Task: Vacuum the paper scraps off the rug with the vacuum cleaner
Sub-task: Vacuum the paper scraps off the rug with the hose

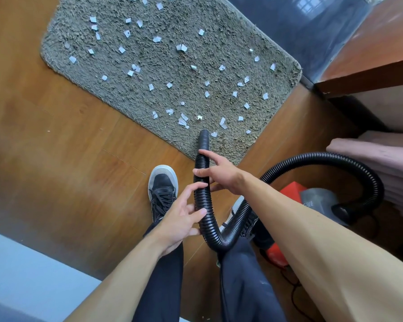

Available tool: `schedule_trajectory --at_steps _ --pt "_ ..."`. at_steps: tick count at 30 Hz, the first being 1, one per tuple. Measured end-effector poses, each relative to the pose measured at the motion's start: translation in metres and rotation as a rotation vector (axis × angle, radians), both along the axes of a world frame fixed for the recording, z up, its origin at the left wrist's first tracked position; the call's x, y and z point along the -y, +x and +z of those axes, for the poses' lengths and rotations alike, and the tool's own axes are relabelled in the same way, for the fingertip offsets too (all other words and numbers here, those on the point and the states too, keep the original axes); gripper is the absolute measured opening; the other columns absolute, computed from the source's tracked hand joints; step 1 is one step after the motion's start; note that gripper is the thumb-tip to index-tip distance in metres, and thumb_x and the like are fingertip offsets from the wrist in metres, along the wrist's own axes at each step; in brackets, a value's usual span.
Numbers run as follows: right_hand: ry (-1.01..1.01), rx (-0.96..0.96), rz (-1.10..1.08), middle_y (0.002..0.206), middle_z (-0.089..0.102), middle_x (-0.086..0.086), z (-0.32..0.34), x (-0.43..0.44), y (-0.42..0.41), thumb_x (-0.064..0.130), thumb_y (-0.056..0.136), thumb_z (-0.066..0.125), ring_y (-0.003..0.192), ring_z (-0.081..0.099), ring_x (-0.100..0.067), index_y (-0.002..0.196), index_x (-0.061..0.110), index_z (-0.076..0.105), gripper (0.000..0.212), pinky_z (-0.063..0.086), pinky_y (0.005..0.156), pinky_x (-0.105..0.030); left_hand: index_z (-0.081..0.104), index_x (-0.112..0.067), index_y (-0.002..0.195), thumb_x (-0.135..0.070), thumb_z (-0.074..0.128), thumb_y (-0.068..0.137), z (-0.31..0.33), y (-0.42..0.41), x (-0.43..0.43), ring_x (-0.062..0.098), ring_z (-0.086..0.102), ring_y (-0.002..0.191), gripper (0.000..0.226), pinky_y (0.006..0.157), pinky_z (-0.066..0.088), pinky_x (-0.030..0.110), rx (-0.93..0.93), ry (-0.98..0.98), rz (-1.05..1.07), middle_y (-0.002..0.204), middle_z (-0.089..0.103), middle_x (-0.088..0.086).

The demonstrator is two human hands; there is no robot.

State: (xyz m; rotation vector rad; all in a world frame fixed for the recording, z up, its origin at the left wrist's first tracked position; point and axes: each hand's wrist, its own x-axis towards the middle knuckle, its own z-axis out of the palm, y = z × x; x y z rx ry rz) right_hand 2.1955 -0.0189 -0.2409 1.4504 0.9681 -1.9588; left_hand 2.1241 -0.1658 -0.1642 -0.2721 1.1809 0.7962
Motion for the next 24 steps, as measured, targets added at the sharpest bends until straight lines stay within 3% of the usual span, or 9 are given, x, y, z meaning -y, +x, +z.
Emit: schedule_trajectory --at_steps 7,11,15,19,24 --pt "-0.003 0.039 -0.087 0.121 0.065 -0.008 0.006 -0.008 0.014 0.009 0.089 0.069 0.058 0.066 -0.008 0.148 0.036 0.038 0.072 0.055 0.055 -0.028 0.051 -0.046 0.128 0.000 0.053 0.098 0.000 0.005 -0.009 0.030 0.063 0.115 0.056 0.089 0.055 0.056 0.010 0.017 -0.063 0.120 0.063 0.020" --pt "-0.007 0.060 -0.124 0.121 0.064 -0.007 0.010 -0.012 0.023 0.008 0.090 0.068 0.052 0.065 -0.003 0.148 0.036 0.037 0.071 0.054 0.052 -0.024 0.049 -0.049 0.131 -0.001 0.054 0.098 -0.001 0.009 -0.014 0.025 0.067 0.104 0.058 0.088 0.055 0.055 0.015 0.029 -0.110 0.118 0.065 0.013" --pt "0.007 0.065 -0.128 0.120 0.063 -0.005 0.011 -0.014 0.024 0.006 0.091 0.065 0.062 0.065 -0.006 0.148 0.035 0.037 0.070 0.054 0.053 -0.025 0.049 -0.048 0.131 -0.001 0.054 0.097 -0.003 0.009 -0.018 0.023 0.068 0.099 0.058 0.087 0.056 0.054 0.009 0.032 -0.133 0.114 0.066 0.012" --pt "0.071 0.029 -0.037 0.125 0.059 -0.007 0.009 -0.013 0.007 0.005 0.091 0.059 0.087 0.066 -0.015 0.149 0.035 0.034 0.070 0.057 0.058 -0.031 0.049 -0.049 0.128 -0.001 0.054 0.097 -0.005 0.005 -0.021 0.025 0.066 0.100 0.057 0.085 0.058 0.051 -0.045 0.023 -0.134 0.116 0.066 0.015" --pt "0.093 -0.005 0.056 0.126 0.057 -0.008 0.010 -0.016 -0.020 0.005 0.091 0.056 0.086 0.063 -0.015 0.150 0.034 0.032 0.069 0.054 0.054 -0.027 0.049 -0.049 0.127 -0.002 0.055 0.097 -0.008 -0.010 -0.020 0.023 0.066 0.096 0.056 0.087 0.055 0.056 -0.075 0.029 -0.089 0.118 0.066 0.018"
